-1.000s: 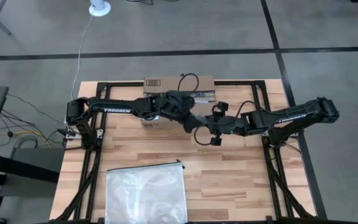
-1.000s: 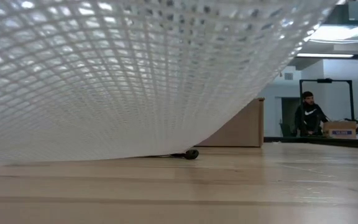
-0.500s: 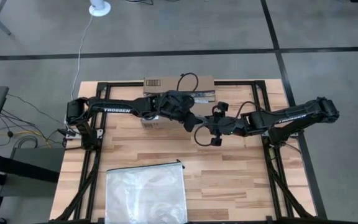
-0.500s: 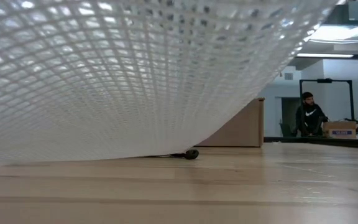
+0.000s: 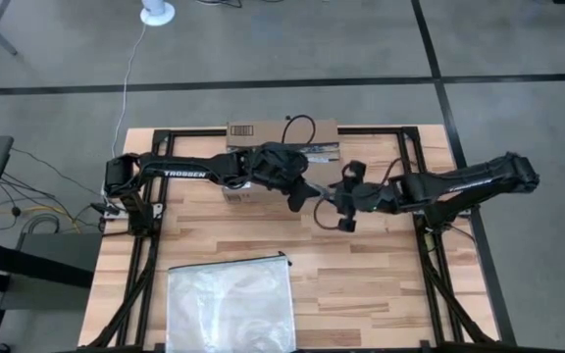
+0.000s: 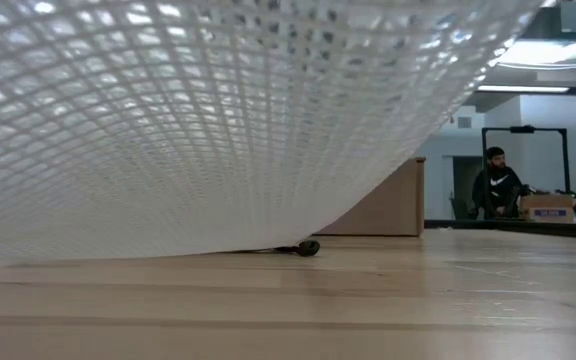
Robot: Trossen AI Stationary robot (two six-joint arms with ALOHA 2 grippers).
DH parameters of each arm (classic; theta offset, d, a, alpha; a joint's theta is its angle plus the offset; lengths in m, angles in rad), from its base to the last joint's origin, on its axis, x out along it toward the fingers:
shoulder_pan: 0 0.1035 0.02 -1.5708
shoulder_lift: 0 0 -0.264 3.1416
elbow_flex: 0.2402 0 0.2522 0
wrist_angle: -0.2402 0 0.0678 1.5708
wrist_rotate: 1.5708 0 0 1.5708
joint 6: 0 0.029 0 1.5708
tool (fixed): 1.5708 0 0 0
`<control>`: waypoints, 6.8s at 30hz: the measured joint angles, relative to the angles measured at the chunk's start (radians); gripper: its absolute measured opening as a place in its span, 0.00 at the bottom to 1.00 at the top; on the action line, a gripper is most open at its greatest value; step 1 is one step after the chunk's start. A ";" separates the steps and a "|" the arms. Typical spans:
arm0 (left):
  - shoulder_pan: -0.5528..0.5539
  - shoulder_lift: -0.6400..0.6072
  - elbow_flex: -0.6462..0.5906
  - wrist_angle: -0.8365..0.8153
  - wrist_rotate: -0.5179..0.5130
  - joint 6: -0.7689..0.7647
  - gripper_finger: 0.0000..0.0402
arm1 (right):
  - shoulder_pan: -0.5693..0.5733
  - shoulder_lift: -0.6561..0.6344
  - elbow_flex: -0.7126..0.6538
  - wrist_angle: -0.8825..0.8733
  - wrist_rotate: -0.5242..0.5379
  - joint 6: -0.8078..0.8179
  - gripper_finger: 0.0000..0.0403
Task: Unpack boxes
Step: Open the box using the cutter
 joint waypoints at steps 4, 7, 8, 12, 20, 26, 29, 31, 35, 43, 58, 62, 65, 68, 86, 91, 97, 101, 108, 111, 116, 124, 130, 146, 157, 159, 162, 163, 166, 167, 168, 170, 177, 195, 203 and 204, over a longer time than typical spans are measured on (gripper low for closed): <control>0.000 -0.034 0.000 -0.017 0.034 0.064 0.15 | -0.003 -0.066 0.032 -0.127 -0.006 0.065 0.46; 0.000 -0.087 0.000 -0.056 0.058 0.143 0.15 | -0.003 -0.148 0.034 -0.226 -0.080 0.170 0.47; 0.000 -0.110 0.000 -0.055 0.067 0.177 0.15 | -0.004 -0.177 0.025 -0.239 -0.114 0.212 0.47; -0.001 -0.204 0.001 -0.004 0.083 0.269 0.15 | 0.029 -0.290 -0.071 -0.180 -0.202 0.331 0.47; -0.001 -0.200 -0.049 0.301 0.077 0.213 0.15 | 0.047 -0.388 -0.410 0.626 -0.203 0.242 0.47; -0.009 -0.129 -0.085 0.551 0.055 0.113 0.15 | -0.011 -0.276 -0.463 1.073 -0.178 0.072 0.44; -0.014 -0.123 -0.084 0.568 0.005 0.139 0.15 | -0.030 -0.221 -0.450 1.174 -0.177 0.014 0.43; -0.014 -0.119 -0.084 0.563 -0.002 0.160 0.15 | -0.044 -0.192 -0.442 1.209 -0.177 -0.003 0.42; -0.013 -0.120 -0.085 0.571 -0.009 0.178 0.15 | -0.067 -0.159 -0.425 1.280 -0.175 -0.005 0.42; -0.009 -0.122 -0.084 0.561 0.017 0.201 0.15 | -0.076 -0.170 -0.408 1.284 -0.182 -0.006 0.42; -0.004 -0.119 -0.085 0.592 0.050 0.214 0.15 | -0.090 -0.125 -0.405 1.393 -0.235 0.052 0.42; -0.004 -0.120 -0.085 0.595 0.049 0.218 0.15 | -0.102 -0.104 -0.405 1.452 -0.253 0.043 0.42; -0.005 -0.120 -0.085 0.595 0.047 0.228 0.15 | -0.113 -0.104 -0.405 1.450 -0.288 0.068 0.41; -0.002 -0.120 -0.085 0.595 0.047 0.231 0.15 | -0.115 -0.104 -0.405 1.452 -0.292 0.067 0.38; 0.000 -0.123 -0.081 0.506 0.025 0.256 0.25 | -0.147 -0.105 -0.407 1.423 -0.300 0.017 0.15; 0.005 -0.179 -0.073 0.138 0.020 0.361 0.43 | -0.189 -0.149 -0.404 1.263 -0.308 -0.007 0.15; 0.033 -0.351 -0.055 -0.300 -0.170 0.496 0.44 | -0.308 -0.180 -0.326 0.965 -0.390 -0.048 0.15; 0.085 -0.432 -0.057 -0.561 -0.240 0.566 0.41 | -0.420 -0.142 -0.238 0.829 -0.541 -0.086 0.15; 0.248 -0.445 -0.119 -0.685 -0.240 0.726 0.38 | -0.560 -0.007 -0.137 0.762 -0.697 -0.089 0.15; 0.321 -0.417 -0.135 -0.720 -0.242 0.791 0.38 | -0.595 0.057 -0.101 0.739 -0.736 -0.090 0.15; 0.421 -0.345 -0.176 -0.648 -0.234 0.899 0.38 | -0.630 0.151 -0.064 0.730 -0.796 -0.091 0.15; 0.522 -0.168 -0.185 -0.594 -0.127 0.973 0.38 | -0.723 0.192 -0.027 0.730 -0.924 -0.093 0.15; 0.477 -0.077 -0.180 -0.667 -0.070 0.996 0.38 | -0.758 0.182 -0.025 0.687 -0.965 -0.095 0.15; 0.220 -0.254 -0.180 -0.756 -0.205 0.814 0.38 | -0.651 0.192 -0.026 0.521 -1.024 -0.259 0.15; 0.138 -0.345 -0.223 -0.878 -0.266 0.504 0.38 | -0.648 0.319 -0.003 0.609 -1.073 -0.324 0.15; 0.132 -0.342 -0.246 -0.830 -0.281 0.502 0.38 | -0.641 0.368 0.037 0.612 -1.078 -0.348 0.15; 0.141 -0.340 -0.268 -0.821 -0.337 0.482 0.38 | -0.634 0.437 0.105 0.610 -1.132 -0.363 0.15; 0.145 -0.341 -0.274 -0.827 -0.339 0.483 0.38 | -0.634 0.461 0.130 0.614 -1.157 -0.366 0.15; 0.152 -0.341 -0.308 -0.808 -0.339 0.483 0.38 | -0.630 0.524 0.187 0.608 -1.199 -0.377 0.15; 0.152 -0.341 -0.318 -0.801 -0.339 0.483 0.38 | -0.628 0.546 0.204 0.612 -1.200 -0.384 0.15; 0.151 -0.342 -0.330 -0.795 -0.339 0.483 0.38 | -0.625 0.565 0.218 0.611 -1.201 -0.388 0.15; 0.152 -0.344 -0.343 -0.778 -0.339 0.483 0.38 | -0.621 0.601 0.241 0.610 -1.201 -0.389 0.15; 0.152 -0.345 -0.347 -0.757 -0.338 0.484 0.38 | -0.584 0.679 0.309 0.609 -1.202 -0.412 0.15; 0.152 -0.345 -0.348 -0.753 -0.337 0.483 0.38 | -0.555 0.718 0.329 0.589 -1.109 -0.469 0.15; 0.152 -0.345 -0.348 -0.752 -0.337 0.484 0.38 | -0.559 0.718 0.329 0.575 -1.094 -0.493 0.15; 0.152 -0.345 -0.348 -0.752 -0.337 0.483 0.38 | -0.560 0.718 0.329 0.573 -1.094 -0.495 0.15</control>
